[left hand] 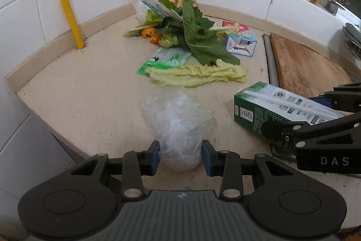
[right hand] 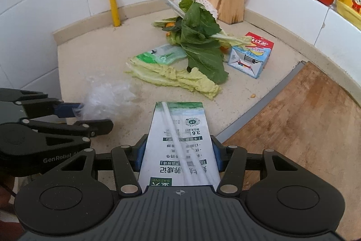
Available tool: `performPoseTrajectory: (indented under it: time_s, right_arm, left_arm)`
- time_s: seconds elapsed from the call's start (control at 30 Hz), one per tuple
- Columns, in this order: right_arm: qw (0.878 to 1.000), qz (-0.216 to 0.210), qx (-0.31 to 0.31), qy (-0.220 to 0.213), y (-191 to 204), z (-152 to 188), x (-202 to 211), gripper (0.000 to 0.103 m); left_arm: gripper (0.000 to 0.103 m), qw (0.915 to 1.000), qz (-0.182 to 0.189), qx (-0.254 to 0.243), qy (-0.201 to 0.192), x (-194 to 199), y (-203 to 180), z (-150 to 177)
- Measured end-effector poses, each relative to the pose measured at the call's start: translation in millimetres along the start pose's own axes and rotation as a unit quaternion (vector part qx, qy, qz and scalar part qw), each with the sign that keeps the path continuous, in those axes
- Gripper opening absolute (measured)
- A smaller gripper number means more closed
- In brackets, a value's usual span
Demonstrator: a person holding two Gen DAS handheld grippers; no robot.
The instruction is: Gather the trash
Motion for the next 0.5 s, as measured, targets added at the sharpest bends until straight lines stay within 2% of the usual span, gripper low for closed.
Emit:
performPoseTrajectory:
  time_s: [0.13, 0.27, 0.43, 0.5]
  right_arm:
    - [1.000, 0.007, 0.005, 0.007, 2.5, 2.5, -2.4, 0.061]
    - [1.000, 0.017, 0.006, 0.013, 3.0, 1.6, -5.2, 0.065]
    - [0.999, 0.023, 0.010, 0.023, 3.4, -0.2, -11.0, 0.066]
    - [0.999, 0.022, 0.006, 0.028, 3.0, -1.3, -13.8, 0.062]
  left_arm:
    - [0.042, 1.0000, 0.004, -0.004, 0.001, -2.5, -0.1, 0.7]
    - [0.056, 1.0000, 0.002, -0.009, 0.001, -6.9, -1.7, -1.2]
    - [0.057, 0.9999, -0.006, -0.014, -0.006, -12.3, -0.4, -4.9]
    - [0.044, 0.9999, 0.002, -0.009, -0.010, -11.3, 0.5, -5.7]
Point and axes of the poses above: each gripper's, at about its wrist camera, not at the fingertips, and x roughly against the way its jaws point, y to its left, z to its underside, the point moved 5 cm from there along -x, roughly the way its jaws point, and after that the axes turned 7 degrees about z, right-handed, at the moved point
